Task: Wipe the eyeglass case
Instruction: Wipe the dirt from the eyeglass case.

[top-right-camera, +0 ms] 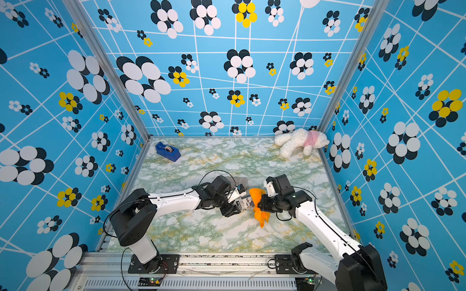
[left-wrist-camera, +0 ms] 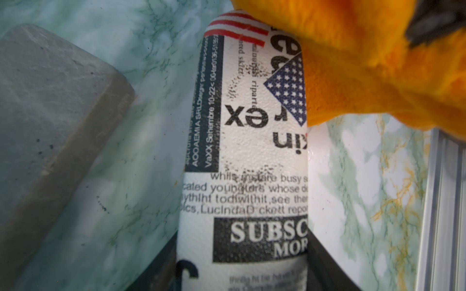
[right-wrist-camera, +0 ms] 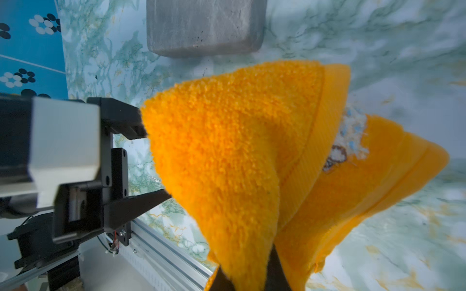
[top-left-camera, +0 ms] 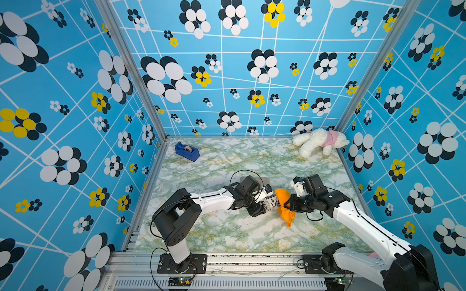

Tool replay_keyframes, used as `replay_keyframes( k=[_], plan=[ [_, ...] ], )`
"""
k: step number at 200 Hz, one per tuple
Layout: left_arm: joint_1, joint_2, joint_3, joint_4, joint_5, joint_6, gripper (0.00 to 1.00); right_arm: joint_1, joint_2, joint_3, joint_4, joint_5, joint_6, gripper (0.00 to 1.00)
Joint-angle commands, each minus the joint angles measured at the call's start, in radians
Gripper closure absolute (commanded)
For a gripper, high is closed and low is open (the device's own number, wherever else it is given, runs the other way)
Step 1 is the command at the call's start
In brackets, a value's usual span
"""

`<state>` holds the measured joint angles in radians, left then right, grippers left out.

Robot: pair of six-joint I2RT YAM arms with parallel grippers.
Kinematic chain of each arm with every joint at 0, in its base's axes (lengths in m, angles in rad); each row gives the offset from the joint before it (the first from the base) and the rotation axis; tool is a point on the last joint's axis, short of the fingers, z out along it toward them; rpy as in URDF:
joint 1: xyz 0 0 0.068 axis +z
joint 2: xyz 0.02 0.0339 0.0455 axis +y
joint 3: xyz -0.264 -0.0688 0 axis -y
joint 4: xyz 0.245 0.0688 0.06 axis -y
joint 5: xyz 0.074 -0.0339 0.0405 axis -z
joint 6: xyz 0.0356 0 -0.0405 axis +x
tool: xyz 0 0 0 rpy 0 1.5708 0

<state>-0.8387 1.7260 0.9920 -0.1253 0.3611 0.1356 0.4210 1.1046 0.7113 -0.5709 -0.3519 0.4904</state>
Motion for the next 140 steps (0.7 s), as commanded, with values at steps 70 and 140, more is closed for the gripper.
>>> replay_keyframes(
  k=[70, 140],
  plan=[
    [0.055, 0.056, 0.140, -0.007, 0.358, -0.294, 0.78, 0.177, 0.014, -0.056, 0.242, 0.112, 0.136, 1.00],
    [0.093, -0.015, 0.095, -0.037, 0.601, -0.303, 0.78, 0.024, -0.092, -0.011, 0.101, 0.225, -0.079, 1.00]
  ],
)
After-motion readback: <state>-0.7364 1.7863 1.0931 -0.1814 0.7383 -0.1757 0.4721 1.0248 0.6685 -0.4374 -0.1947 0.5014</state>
